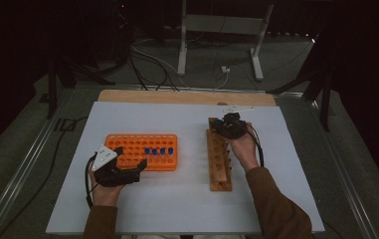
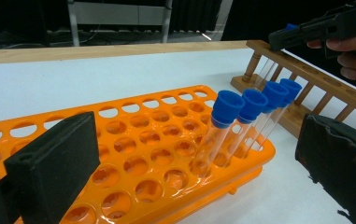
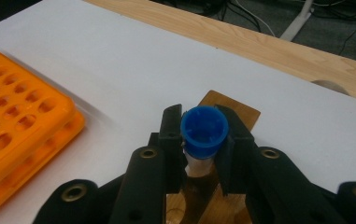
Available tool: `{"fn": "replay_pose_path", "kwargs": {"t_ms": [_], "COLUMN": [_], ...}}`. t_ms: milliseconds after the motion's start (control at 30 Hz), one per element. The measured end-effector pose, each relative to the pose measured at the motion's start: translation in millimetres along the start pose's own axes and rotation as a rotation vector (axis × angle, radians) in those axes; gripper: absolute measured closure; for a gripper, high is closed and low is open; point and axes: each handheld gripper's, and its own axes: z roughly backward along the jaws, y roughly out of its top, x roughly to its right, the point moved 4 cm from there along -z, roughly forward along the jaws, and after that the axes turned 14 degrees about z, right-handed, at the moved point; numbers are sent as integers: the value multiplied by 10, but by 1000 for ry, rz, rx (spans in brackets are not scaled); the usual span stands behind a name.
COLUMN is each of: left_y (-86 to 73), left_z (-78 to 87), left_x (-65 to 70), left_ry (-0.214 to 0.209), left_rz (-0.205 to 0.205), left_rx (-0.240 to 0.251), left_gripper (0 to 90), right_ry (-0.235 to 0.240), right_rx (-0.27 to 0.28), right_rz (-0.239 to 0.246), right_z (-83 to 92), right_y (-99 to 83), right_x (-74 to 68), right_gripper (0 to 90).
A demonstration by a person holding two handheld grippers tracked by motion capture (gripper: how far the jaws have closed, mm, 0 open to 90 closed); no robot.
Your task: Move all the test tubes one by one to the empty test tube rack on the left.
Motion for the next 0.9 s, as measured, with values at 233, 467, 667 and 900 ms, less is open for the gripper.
{"fn": "replay_pose_path", "kwargs": {"t_ms": [233, 467, 667, 900], "left_y": [0, -1, -1, -4], "left_z": [0, -3, -3, -7], "left_x": [0, -1, 1, 4], "left_ry": [0, 1, 1, 0], "left_rz": [0, -1, -1, -3], "left_rx": [0, 0, -1, -4], "left_gripper": [7, 7, 8, 7], "right_ry": [-17, -17, -24, -31], "right_rx": [-2, 13, 16, 31], "right_rz": [15, 21, 23, 29], "right_z": [7, 45, 90, 174], "right_y": [3, 45, 63, 121], "right_x": [-15, -26, -10, -1], "right_gripper": [755, 755, 755, 755]}}
